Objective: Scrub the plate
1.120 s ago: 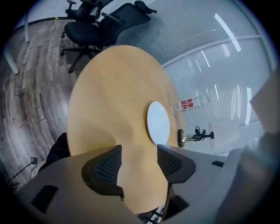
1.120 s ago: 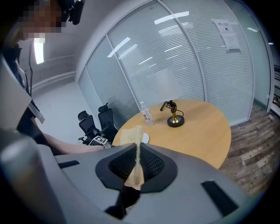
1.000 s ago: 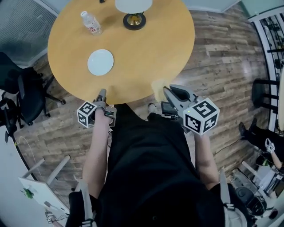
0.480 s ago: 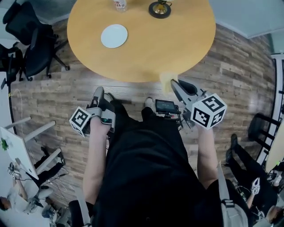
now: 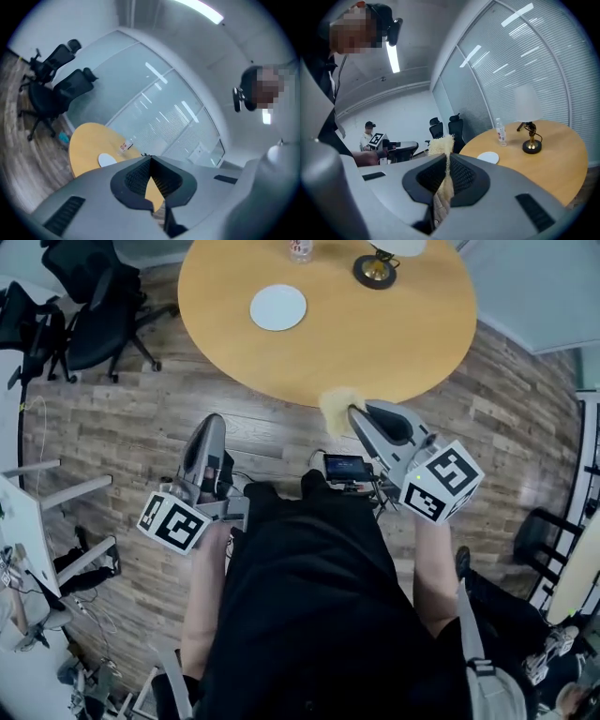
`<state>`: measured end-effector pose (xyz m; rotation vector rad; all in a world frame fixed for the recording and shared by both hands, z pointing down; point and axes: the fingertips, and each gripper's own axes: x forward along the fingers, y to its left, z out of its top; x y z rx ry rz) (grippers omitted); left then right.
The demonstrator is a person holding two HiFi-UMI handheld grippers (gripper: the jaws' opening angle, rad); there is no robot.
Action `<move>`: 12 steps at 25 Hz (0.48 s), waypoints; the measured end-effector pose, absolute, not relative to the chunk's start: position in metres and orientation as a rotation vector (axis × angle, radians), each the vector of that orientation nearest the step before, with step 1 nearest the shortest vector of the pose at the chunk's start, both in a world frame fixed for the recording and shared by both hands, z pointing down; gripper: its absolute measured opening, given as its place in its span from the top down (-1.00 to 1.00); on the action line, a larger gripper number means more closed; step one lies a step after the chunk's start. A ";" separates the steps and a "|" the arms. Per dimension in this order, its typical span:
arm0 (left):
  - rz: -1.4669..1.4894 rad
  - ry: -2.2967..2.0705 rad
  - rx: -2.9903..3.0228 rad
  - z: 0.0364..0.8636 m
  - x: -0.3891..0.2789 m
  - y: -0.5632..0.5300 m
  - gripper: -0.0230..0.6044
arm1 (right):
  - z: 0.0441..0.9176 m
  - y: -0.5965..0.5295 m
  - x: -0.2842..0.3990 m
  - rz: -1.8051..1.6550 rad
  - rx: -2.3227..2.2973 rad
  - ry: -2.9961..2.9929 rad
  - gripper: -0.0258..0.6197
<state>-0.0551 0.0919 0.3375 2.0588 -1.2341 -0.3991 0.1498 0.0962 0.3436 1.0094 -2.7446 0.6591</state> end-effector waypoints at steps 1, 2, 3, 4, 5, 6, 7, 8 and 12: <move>-0.344 -1.252 2.142 0.329 -0.055 0.098 0.89 | 0.341 0.100 0.142 0.633 1.001 -2.751 0.84; -0.294 -1.265 2.210 0.323 -0.054 0.103 0.89 | 0.338 0.105 0.136 0.614 0.994 -2.757 0.84; -0.250 -1.267 2.267 0.319 -0.052 0.109 0.89 | 0.336 0.110 0.131 0.603 0.988 -2.763 0.84; -0.213 -1.258 2.316 0.317 -0.049 0.115 0.89 | 0.334 0.114 0.127 0.599 0.984 -2.768 0.84; -0.183 -1.244 2.356 0.315 -0.047 0.121 0.89 | 0.334 0.119 0.124 0.597 0.983 -2.770 0.84; -0.156 -1.231 2.387 0.314 -0.046 0.126 0.89 | 0.334 0.123 0.121 0.598 0.984 -2.770 0.84; -0.132 -1.222 2.411 0.314 -0.045 0.131 0.89 | 0.334 0.127 0.118 0.599 0.987 -2.769 0.84; -0.111 -1.216 2.430 0.314 -0.045 0.134 0.89 | 0.334 0.131 0.115 0.601 0.990 -2.769 0.84; -0.059 -1.192 2.468 0.318 -0.039 0.141 0.89 | 0.336 0.139 0.114 0.597 0.993 -2.768 0.84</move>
